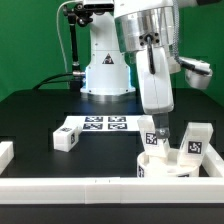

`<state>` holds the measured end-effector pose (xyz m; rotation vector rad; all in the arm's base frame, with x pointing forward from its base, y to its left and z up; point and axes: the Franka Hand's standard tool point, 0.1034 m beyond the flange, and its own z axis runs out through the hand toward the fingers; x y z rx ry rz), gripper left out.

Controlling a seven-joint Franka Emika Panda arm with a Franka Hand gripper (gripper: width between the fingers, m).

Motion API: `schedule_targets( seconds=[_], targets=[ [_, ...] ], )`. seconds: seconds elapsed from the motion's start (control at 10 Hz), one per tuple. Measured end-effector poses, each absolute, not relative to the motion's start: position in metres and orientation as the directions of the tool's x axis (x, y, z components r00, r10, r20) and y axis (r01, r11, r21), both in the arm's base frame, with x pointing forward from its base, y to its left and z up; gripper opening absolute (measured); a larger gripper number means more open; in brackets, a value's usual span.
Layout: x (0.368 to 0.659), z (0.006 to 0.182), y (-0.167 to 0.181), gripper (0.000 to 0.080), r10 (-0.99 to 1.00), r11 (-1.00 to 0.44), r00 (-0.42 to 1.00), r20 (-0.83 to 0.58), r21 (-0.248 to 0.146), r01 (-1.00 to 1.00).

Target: Assemble stool

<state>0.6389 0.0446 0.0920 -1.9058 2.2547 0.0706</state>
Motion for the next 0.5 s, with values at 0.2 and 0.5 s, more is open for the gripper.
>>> schedule_targets(
  seconds=[0.2, 0.5],
  targets=[
    [0.637, 0.092, 0.041, 0.0648, -0.987, 0.061, -0.047, -0.155, -0.083, -0.995],
    [0.644, 0.104, -0.006, 0.0648, -0.973, -0.183, 0.196, -0.121, -0.112, -0.977]
  ],
)
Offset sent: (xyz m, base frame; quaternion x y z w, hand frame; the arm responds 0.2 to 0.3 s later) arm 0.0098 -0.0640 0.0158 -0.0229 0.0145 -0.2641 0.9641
